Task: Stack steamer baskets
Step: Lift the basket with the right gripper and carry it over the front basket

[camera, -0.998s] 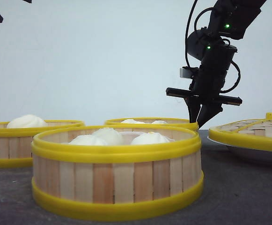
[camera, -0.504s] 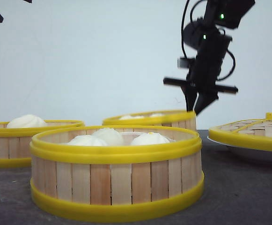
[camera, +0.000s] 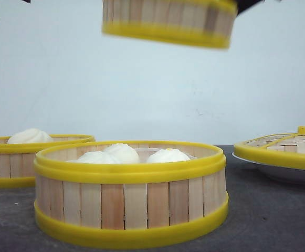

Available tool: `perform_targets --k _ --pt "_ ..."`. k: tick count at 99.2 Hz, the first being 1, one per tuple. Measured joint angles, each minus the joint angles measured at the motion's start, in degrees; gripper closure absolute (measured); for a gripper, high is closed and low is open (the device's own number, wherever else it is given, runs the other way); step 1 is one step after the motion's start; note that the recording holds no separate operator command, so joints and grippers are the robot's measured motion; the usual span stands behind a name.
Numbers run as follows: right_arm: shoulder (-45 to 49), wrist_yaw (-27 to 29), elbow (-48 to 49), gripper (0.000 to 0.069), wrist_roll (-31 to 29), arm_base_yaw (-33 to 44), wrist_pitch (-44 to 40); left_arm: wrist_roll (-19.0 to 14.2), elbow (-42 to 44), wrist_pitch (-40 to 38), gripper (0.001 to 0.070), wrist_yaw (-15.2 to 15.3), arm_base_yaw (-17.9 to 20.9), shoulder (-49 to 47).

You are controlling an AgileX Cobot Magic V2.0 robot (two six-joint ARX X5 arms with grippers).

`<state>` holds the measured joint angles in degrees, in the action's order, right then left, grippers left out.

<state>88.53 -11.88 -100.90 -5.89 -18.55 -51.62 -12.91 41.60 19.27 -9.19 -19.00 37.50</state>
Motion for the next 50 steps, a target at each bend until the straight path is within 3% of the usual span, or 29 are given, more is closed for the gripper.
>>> perform_targets --k 29,50 --pt "-3.4 -3.8 0.0 0.0658 4.7 -4.0 -8.2 0.0 0.0 0.0 0.0288 0.0 0.0 -6.1" --pt "-3.4 -3.7 3.4 0.0658 6.2 -8.4 -6.3 0.0 0.0 1.2 0.0288 0.0 0.0 -8.4"
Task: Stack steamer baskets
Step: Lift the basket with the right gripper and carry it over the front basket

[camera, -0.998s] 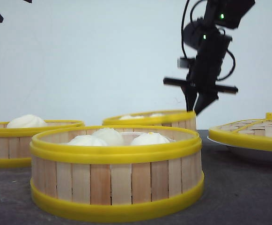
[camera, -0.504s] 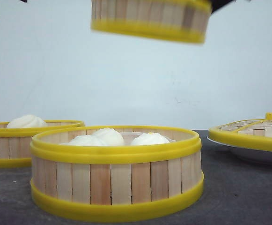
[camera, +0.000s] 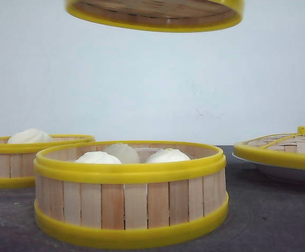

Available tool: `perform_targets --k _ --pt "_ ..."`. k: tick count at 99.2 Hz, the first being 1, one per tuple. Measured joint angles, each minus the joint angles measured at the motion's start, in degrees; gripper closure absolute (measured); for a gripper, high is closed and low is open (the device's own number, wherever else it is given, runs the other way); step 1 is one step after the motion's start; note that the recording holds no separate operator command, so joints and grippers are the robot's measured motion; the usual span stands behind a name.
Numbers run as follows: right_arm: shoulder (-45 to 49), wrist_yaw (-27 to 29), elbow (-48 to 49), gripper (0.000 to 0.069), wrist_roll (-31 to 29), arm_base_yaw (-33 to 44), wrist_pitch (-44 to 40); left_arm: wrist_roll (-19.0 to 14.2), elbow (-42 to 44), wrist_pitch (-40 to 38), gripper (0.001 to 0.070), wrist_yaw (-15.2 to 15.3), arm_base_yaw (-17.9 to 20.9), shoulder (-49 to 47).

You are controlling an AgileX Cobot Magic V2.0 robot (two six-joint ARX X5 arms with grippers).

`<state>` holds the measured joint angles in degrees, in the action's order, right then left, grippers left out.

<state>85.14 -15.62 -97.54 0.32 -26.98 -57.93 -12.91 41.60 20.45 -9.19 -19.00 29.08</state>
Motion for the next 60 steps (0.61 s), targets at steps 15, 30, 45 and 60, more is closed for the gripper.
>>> perform_targets --k 15,30,45,60 --pt "0.0 0.5 5.8 0.0658 0.4 -2.8 2.9 0.0 0.0 1.3 0.0288 0.0 0.0 -0.2" --pt "0.0 1.7 12.5 0.0658 0.3 -4.2 8.6 0.0 0.0 2.1 0.0288 0.0 0.0 -0.2" --pt "0.0 1.8 18.6 0.0658 -0.5 -4.5 13.6 0.0 0.0 2.2 0.0288 0.0 0.0 -0.2" --pt "0.1 2.1 23.6 0.0658 -1.0 -4.5 17.6 0.1 0.0 2.8 0.0288 0.0 0.0 -0.2"
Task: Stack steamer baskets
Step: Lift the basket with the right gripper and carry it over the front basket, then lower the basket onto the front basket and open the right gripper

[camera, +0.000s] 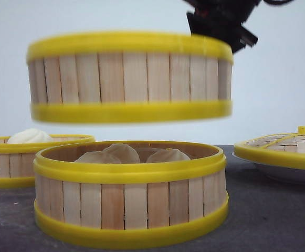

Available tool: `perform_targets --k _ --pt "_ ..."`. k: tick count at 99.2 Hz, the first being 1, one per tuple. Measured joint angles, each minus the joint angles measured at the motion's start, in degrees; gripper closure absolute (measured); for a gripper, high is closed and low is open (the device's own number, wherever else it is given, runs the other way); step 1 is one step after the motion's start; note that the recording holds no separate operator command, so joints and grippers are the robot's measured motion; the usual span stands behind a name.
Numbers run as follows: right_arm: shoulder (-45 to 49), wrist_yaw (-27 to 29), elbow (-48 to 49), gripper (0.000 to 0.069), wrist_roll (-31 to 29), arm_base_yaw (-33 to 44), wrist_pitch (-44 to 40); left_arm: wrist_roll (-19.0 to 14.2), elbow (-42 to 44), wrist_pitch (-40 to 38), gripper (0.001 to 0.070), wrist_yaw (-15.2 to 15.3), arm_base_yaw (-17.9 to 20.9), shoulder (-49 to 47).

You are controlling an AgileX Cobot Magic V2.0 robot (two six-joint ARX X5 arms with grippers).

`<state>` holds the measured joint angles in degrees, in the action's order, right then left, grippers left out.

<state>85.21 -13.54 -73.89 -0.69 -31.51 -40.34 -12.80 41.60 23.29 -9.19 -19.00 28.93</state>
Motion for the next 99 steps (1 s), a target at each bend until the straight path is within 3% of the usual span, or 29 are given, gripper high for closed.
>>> perform_targets --k 23,93,99 --pt "0.0 0.0 5.1 0.0658 -1.6 0.0 6.4 0.1 0.0 0.4 0.0288 0.0 0.0 0.0" --pt "3.9 2.8 5.4 0.0659 -2.6 0.0 5.9 1.0 0.0 1.4 0.0288 0.0 0.0 0.0" --pt "3.9 2.7 5.4 0.0635 -2.6 0.0 6.1 1.2 0.0 1.7 0.0288 0.0 0.0 0.0"
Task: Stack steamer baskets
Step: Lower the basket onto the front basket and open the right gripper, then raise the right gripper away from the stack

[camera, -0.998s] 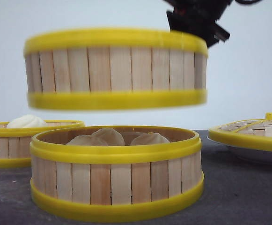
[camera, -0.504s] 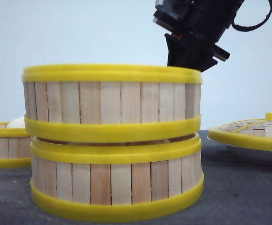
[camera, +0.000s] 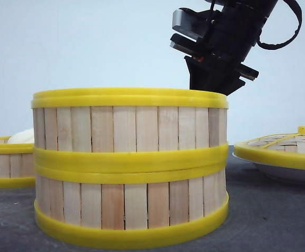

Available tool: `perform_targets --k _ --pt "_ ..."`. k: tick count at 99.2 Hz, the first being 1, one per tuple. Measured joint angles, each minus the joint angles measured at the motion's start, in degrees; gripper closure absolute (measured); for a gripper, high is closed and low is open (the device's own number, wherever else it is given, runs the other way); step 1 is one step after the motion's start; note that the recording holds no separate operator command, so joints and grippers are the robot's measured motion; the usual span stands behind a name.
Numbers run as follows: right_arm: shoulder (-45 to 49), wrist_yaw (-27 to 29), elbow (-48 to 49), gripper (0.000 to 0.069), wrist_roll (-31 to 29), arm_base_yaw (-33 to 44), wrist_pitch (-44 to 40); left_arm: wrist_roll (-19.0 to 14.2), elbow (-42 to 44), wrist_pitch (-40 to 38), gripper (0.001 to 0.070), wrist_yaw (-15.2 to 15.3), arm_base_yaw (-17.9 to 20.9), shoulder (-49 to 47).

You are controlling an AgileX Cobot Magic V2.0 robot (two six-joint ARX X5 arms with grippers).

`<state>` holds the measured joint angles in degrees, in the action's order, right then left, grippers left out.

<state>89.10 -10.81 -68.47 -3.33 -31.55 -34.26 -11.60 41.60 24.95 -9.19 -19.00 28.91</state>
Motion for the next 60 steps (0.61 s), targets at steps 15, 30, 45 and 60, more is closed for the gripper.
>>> perform_targets --k 15,30,45,60 --pt "0.0 -0.1 0.0 0.0456 -0.2 0.0 0.9 0.2 0.0 0.2 0.0288 0.1 0.0 0.0" --pt "-3.3 0.0 0.0 0.0418 -0.3 0.0 2.8 0.3 0.0 0.3 0.0288 0.2 0.0 0.0" --pt "-12.3 0.9 -0.3 0.0415 -0.1 0.0 5.0 0.3 0.0 0.4 0.0288 0.4 0.0 0.0" --pt "-22.4 4.8 -0.7 0.0415 0.4 -0.1 4.9 0.2 0.0 0.4 0.0288 2.6 0.0 1.1"
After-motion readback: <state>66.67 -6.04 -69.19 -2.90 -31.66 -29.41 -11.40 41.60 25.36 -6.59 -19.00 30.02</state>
